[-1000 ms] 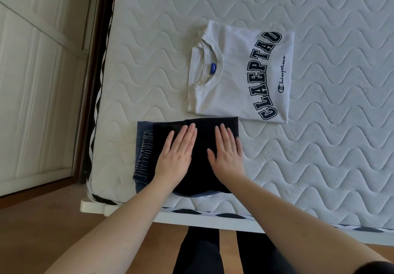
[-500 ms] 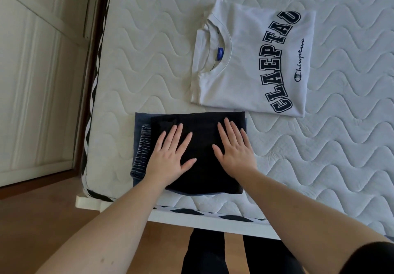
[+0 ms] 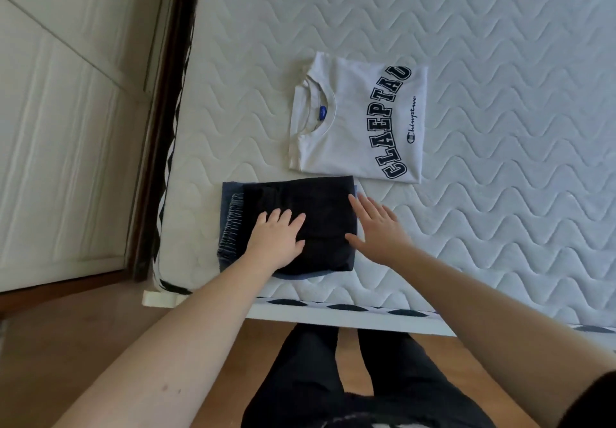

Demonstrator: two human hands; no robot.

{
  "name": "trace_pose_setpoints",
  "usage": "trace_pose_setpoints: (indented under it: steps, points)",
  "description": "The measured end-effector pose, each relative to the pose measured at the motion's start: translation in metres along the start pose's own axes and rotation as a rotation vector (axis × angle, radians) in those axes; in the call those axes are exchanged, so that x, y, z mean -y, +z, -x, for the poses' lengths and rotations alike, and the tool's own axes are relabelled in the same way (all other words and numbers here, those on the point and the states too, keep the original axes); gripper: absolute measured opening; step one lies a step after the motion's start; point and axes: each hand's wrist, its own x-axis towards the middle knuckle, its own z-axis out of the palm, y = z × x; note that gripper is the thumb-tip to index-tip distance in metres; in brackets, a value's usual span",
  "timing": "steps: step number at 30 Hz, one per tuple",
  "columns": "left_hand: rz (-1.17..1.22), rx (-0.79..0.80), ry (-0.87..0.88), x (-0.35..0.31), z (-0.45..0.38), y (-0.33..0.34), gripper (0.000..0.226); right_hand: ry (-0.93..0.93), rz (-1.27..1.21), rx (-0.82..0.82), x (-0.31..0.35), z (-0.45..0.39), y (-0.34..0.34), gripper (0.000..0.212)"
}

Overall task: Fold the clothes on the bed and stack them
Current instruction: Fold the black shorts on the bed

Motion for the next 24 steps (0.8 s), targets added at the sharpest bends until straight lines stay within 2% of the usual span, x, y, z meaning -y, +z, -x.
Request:
trace_pose_setpoints:
  steps: [6,11,13,18,24]
  points:
    - [-0.010,-0.315,0.105,-0.031,0.072,-0.082,0.061,0.150,-0.016,-0.130,0.007,0.091,-0.066,0.069]
    - [0.023,-0.677,0.276,-0.055,0.127,-0.137,0.051,0.220,-0.002,-0.265,0.022,0.155,-0.098,0.064]
    - [-0.023,-0.682,0.307,-0.067,0.141,-0.152,0.055,0.275,-0.002,-0.314,0.028,0.178,-0.103,0.063]
    - [-0.263,-0.467,0.366,-0.105,0.165,-0.171,0.073,0.444,-0.059,-0.357,0.032,0.248,-0.117,0.065]
    - [-0.210,-0.592,0.479,-0.189,0.197,-0.200,0.068,0.591,-0.060,-0.469,0.001,0.346,-0.117,0.070]
